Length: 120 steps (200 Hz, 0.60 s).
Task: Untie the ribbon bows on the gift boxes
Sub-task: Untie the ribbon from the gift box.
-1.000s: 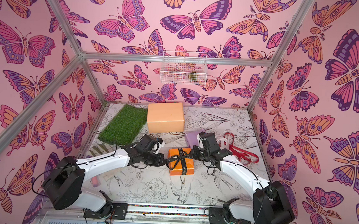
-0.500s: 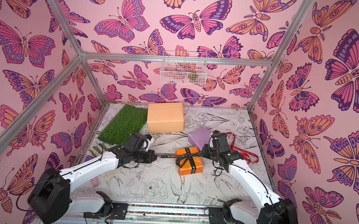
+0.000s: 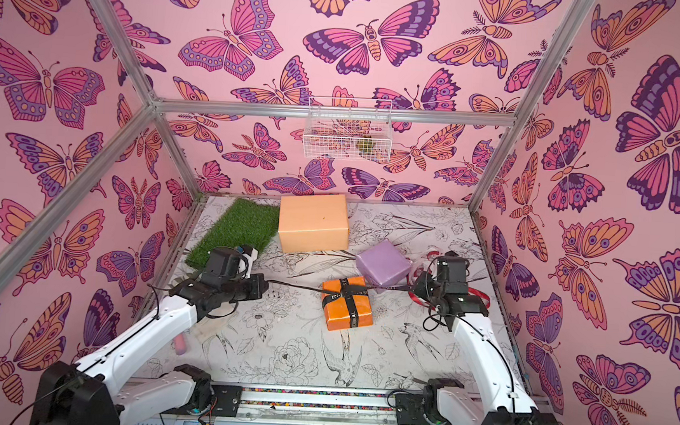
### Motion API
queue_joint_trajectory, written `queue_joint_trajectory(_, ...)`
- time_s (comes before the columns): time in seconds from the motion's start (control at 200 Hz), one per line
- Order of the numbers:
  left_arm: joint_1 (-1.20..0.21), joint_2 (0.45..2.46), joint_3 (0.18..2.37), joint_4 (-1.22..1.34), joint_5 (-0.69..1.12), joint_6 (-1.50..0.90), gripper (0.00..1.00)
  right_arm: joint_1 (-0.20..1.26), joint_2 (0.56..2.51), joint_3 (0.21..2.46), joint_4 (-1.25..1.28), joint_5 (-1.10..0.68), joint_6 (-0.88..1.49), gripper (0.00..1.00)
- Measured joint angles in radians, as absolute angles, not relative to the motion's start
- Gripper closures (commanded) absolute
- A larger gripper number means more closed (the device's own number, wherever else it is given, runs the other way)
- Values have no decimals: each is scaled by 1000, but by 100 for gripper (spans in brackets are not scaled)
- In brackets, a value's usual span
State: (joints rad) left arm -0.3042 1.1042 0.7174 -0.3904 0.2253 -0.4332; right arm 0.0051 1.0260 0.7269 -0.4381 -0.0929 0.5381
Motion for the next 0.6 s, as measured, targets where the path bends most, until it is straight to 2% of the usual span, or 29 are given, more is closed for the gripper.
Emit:
queue_joint_trajectory(0.18, -299, 1108, 717, -391, 227, -431, 100, -27, 1023, 725, -439, -95, 528, 100)
queue_joint_trajectory(0.195, -298, 1109, 717, -391, 227, -431, 100, -28, 1023, 725, -439, -95, 526, 93)
queue_joint_trajectory(0.23, -295, 1108, 717, -390, 229, -431, 72, -33, 1023, 725, -439, -97, 523, 60)
queue_joint_trajectory(0.255, -294, 1108, 717, -391, 230, -428, 34, -37, 1023, 725, -439, -99, 521, 27)
queue_joint_trajectory(0.265, -293, 1109, 717, -390, 231, -431, 11, -39, 1023, 725, -439, -101, 518, 10)
queue_joint_trajectory(0.27, -293, 1109, 717, -390, 231, -427, 5, -39, 1023, 725, -439, -102, 516, 5)
queue_joint_trajectory(0.28, -293, 1109, 717, -390, 232, -427, 0, -40, 1023, 725, -439, -106, 513, 1)
queue_joint_trajectory(0.516, -302, 1114, 711, -360, 304, -483, 1, -30, 1013, 723, -429, -260, 466, 0)
queue_joint_trajectory(0.556, -319, 1114, 707, -341, 316, -497, 1, -6, 1005, 720, -425, -282, 467, 3)
queue_joint_trajectory(0.601, -352, 1114, 707, -327, 323, -510, 1, 42, 999, 718, -421, -299, 466, 12)
